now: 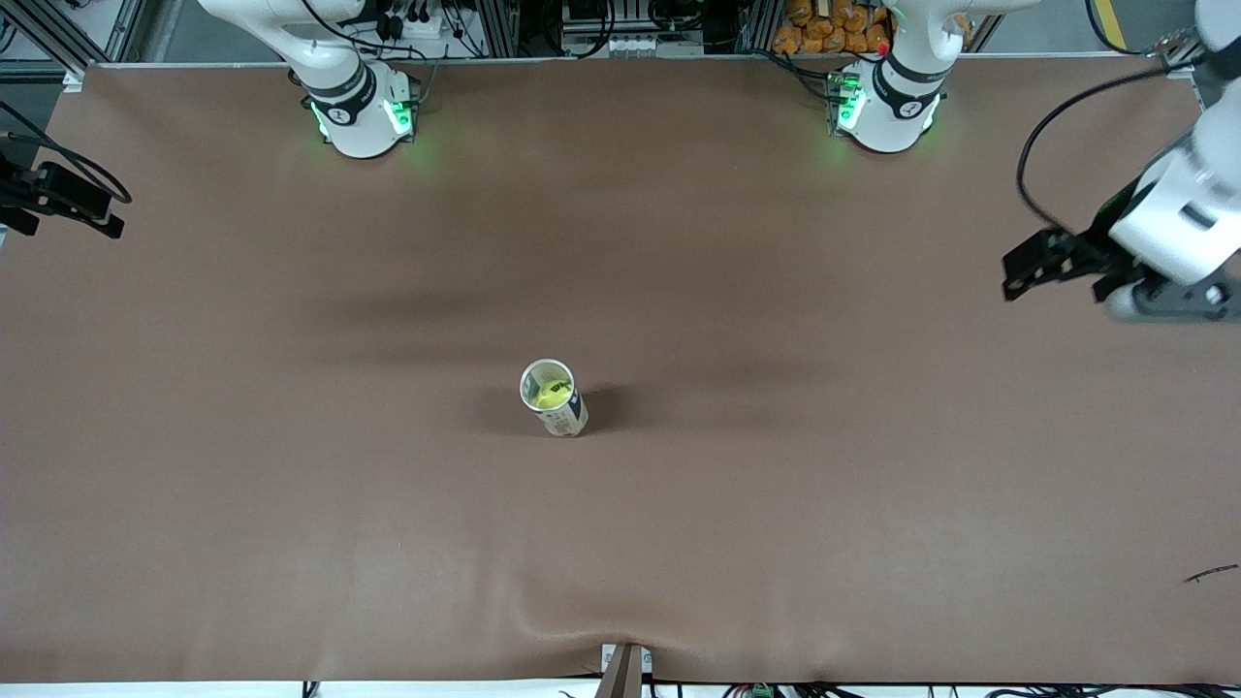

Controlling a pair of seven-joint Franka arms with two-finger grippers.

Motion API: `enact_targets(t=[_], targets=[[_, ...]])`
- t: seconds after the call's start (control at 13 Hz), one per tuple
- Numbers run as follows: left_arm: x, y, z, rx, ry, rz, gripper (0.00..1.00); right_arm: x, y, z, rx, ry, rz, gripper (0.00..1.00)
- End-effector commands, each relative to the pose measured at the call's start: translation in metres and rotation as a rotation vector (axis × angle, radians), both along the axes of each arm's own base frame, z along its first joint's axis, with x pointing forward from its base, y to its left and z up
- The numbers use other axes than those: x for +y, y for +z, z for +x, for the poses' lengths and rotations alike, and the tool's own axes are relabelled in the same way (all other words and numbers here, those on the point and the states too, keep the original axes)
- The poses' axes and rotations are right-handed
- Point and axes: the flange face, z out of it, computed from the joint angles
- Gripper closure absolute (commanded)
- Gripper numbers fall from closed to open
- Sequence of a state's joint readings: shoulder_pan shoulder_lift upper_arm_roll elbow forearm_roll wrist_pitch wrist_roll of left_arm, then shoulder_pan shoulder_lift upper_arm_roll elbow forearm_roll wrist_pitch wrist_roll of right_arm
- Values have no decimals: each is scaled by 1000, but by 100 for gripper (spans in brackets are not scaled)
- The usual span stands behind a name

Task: Insert tennis ball vertically with right arm

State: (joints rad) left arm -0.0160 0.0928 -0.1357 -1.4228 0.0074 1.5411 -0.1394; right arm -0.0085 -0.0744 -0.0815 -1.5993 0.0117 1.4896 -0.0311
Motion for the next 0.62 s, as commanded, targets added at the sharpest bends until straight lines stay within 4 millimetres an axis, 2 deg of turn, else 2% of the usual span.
enact_targets(t=[0.0,0.08,0.23,0.54], targets=[[16,16,-24,19,28,5,0,-2,2,2,3,10,-19,0],[32,21,-29,24,51,7,0,-3,2,2,3,9,-19,0],[44,26,-35,30,72,7,0,-1,2,3,3,12,-19,0],[45,17,-34,69,78,43,0,-3,2,3,2,9,-19,0]])
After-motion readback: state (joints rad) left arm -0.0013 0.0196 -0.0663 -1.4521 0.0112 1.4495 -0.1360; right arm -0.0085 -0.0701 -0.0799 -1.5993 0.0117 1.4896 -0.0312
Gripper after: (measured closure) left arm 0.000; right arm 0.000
